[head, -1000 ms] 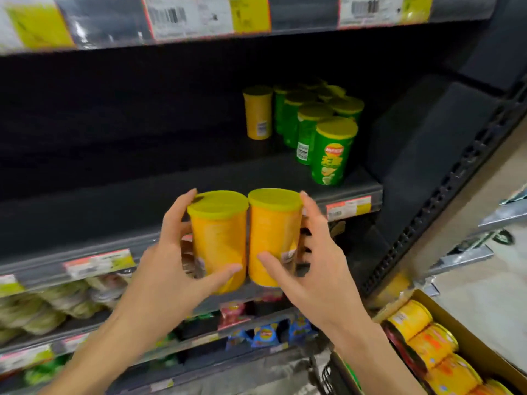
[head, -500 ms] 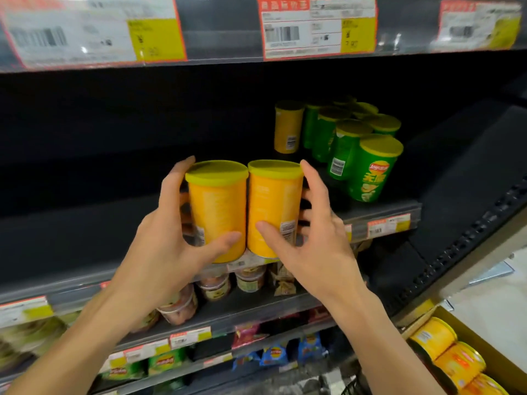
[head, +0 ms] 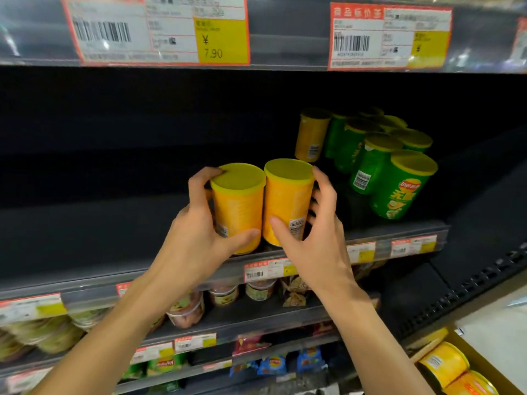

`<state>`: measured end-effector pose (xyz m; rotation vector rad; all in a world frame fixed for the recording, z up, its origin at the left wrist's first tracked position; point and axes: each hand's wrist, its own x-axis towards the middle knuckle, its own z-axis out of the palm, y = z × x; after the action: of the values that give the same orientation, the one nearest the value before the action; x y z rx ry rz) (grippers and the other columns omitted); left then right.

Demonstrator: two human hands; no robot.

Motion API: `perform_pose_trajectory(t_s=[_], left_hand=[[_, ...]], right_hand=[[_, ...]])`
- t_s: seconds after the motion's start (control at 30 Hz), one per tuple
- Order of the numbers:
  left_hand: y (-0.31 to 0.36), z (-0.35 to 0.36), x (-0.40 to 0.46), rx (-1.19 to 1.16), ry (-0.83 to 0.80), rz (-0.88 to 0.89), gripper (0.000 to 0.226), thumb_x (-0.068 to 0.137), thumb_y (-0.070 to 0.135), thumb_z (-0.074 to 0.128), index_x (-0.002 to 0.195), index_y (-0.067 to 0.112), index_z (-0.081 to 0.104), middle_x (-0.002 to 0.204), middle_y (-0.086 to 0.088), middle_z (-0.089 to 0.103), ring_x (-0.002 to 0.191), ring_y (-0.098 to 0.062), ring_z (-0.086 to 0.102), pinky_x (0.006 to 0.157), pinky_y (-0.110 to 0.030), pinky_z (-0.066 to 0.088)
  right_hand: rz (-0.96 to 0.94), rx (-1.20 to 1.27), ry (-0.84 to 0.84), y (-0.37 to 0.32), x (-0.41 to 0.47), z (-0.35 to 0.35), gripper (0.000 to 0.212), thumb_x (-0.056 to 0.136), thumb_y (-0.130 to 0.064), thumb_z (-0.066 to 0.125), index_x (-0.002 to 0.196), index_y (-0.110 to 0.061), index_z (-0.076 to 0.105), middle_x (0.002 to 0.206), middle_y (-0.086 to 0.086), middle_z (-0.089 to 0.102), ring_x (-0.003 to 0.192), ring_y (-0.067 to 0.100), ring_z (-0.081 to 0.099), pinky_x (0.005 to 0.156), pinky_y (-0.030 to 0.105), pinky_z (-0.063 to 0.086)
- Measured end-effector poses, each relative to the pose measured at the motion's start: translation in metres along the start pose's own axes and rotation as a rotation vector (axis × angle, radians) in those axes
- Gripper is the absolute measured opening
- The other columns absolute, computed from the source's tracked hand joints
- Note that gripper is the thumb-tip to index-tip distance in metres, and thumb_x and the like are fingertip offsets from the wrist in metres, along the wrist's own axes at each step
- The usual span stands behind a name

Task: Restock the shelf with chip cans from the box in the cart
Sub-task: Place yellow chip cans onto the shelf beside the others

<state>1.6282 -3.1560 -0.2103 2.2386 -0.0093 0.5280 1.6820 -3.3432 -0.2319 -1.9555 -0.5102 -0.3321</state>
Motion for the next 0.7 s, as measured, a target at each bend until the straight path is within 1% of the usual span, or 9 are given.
perform_pose_trajectory(t_s=[0.07,0.2,0.3,0.43,0.53,0.63,0.7], left_hand=[[-0.004,0.007,0.002,-0.006,0.012,0.009,0.094,0.068,0.039,0.086,0.133,0.041,0.018,0.115,0.011,0.056,0.092,-0.013,0.065,0.076,-0.037,0.059],[-0.007,0.022,0.005,0.032,0.077,0.01,0.092,0.067,0.035,0.087,0.13,0.039,0.02,0.102,0.017,0.057,0.078,-0.009,0.064,0.072,-0.036,0.057],[-0.008,0.029,0.008,0.022,0.095,0.013,0.092,0.068,0.033,0.087,0.13,0.04,0.02,0.108,0.008,0.058,0.082,-0.015,0.064,0.074,-0.04,0.057],[-0.007,0.034,0.011,0.086,0.087,0.048,0.092,0.07,0.038,0.085,0.135,0.037,0.019,0.11,0.008,0.054,0.076,-0.016,0.064,0.071,-0.04,0.058],[-0.007,0.037,0.01,0.138,0.089,0.075,0.093,0.073,0.04,0.082,0.139,0.034,0.018,0.111,0.006,0.054,0.076,-0.018,0.063,0.07,-0.041,0.058],[-0.01,0.04,0.009,0.134,0.091,0.074,0.092,0.075,0.04,0.081,0.141,0.033,0.016,0.113,-0.001,0.059,0.08,-0.022,0.064,0.068,-0.043,0.058],[-0.01,0.041,0.008,0.145,0.09,0.077,0.092,0.077,0.042,0.078,0.142,0.032,0.016,0.109,0.0,0.059,0.077,-0.021,0.064,0.065,-0.042,0.058]], right_hand=[[0.026,0.018,0.025,0.005,0.002,0.003,0.089,0.084,-0.035,0.077,0.147,-0.048,0.015,0.147,-0.007,0.043,0.128,0.014,0.051,0.098,0.049,0.052],[0.022,0.04,0.058,0.014,0.005,0.006,0.089,0.083,-0.031,0.079,0.144,-0.05,0.017,0.147,-0.006,0.042,0.13,0.013,0.049,0.1,0.045,0.051],[0.028,0.037,0.08,0.021,0.004,0.007,0.089,0.082,-0.03,0.08,0.141,-0.052,0.018,0.147,-0.005,0.042,0.13,0.013,0.049,0.1,0.044,0.052],[0.011,0.014,0.103,0.03,0.002,0.006,0.09,0.081,-0.031,0.08,0.142,-0.052,0.017,0.148,-0.005,0.041,0.13,0.013,0.049,0.1,0.044,0.052],[-0.012,-0.004,0.116,0.035,0.002,0.0,0.091,0.079,-0.034,0.08,0.14,-0.058,0.016,0.147,-0.009,0.041,0.128,0.011,0.049,0.099,0.041,0.052],[-0.016,-0.021,0.152,0.043,0.0,-0.008,0.091,0.073,-0.036,0.079,0.14,-0.053,0.019,0.141,-0.014,0.042,0.126,0.007,0.049,0.097,0.037,0.052],[-0.016,-0.025,0.173,0.048,-0.001,-0.014,0.094,0.071,-0.038,0.078,0.142,-0.05,0.017,0.139,-0.018,0.04,0.126,0.007,0.049,0.097,0.036,0.051]])
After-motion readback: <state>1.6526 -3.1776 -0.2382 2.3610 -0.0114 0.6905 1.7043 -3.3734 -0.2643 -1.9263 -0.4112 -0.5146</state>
